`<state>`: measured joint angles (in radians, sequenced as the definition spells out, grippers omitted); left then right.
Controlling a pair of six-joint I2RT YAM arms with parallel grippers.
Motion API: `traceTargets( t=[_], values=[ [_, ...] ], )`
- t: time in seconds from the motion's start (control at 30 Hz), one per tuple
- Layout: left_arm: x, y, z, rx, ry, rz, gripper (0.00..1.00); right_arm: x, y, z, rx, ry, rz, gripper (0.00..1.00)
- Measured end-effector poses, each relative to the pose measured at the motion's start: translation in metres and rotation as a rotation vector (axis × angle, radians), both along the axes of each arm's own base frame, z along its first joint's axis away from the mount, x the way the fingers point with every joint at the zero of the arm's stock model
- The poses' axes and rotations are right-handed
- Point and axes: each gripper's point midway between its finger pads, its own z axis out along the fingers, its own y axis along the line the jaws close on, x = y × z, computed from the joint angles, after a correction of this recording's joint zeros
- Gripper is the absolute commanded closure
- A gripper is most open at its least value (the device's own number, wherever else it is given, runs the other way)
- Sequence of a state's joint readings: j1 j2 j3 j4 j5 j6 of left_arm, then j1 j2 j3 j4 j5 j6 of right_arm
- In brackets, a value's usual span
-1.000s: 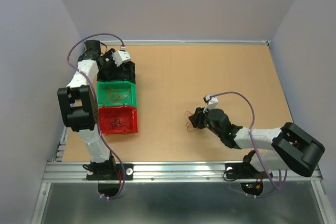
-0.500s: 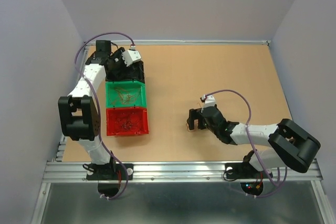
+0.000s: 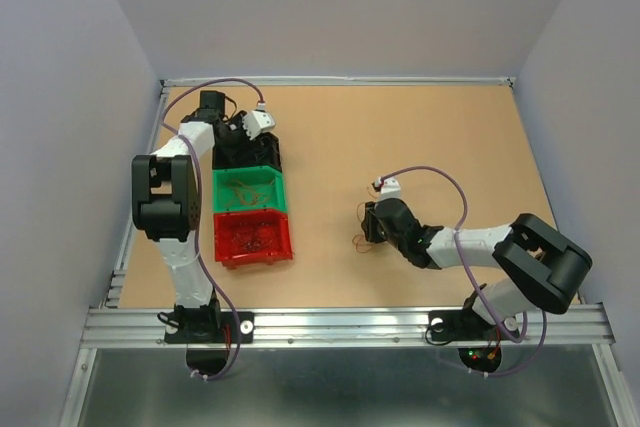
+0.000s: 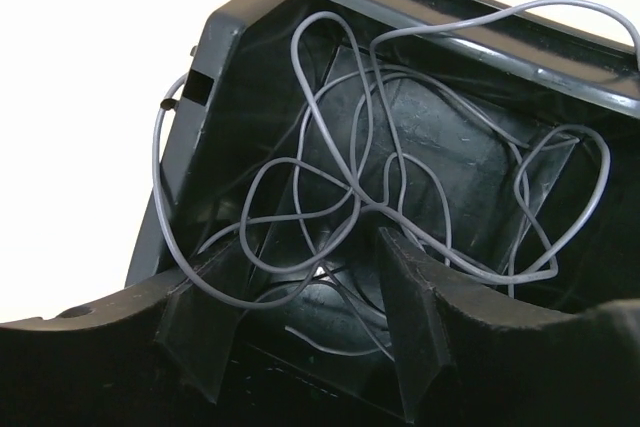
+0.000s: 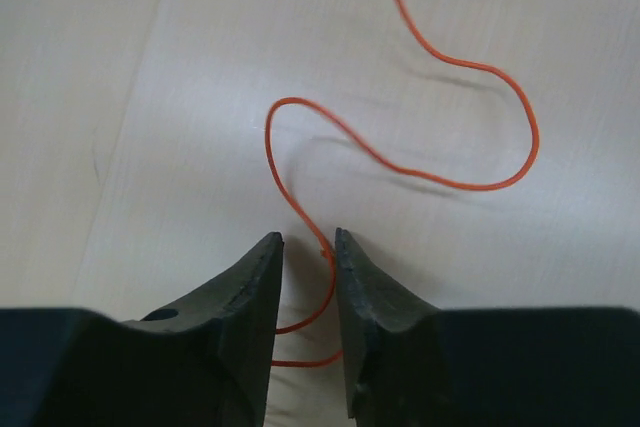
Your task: Untangle the cables
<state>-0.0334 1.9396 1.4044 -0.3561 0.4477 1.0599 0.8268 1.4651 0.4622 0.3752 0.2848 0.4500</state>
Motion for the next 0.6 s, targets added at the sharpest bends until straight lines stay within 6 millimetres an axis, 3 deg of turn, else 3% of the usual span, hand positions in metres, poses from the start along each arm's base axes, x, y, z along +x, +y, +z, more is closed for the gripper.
traceTargets(
  t=[0.23,0.33,0.47,0.6],
  values=[
    [0.007,-0.013,0.007,-0.04,-0.033,-0.021,0.94,-0.009,0.013,0.003,0.027,0.016,0.083,0.95],
    [0.009,-0.025,0.011,-0.062,-0.05,-0.044,1.0,-0.011,0.021,0.016,0.058,-0.001,0.126,0.99],
    [0.007,-0.05,0.013,-0.084,-0.057,-0.09,1.0,0.003,0.047,0.056,0.128,-0.076,0.185,1.0],
    [0.004,-0.087,0.016,-0.114,-0.071,-0.147,1.0,0.025,0.087,0.12,0.228,-0.192,0.264,0.99]
  ],
)
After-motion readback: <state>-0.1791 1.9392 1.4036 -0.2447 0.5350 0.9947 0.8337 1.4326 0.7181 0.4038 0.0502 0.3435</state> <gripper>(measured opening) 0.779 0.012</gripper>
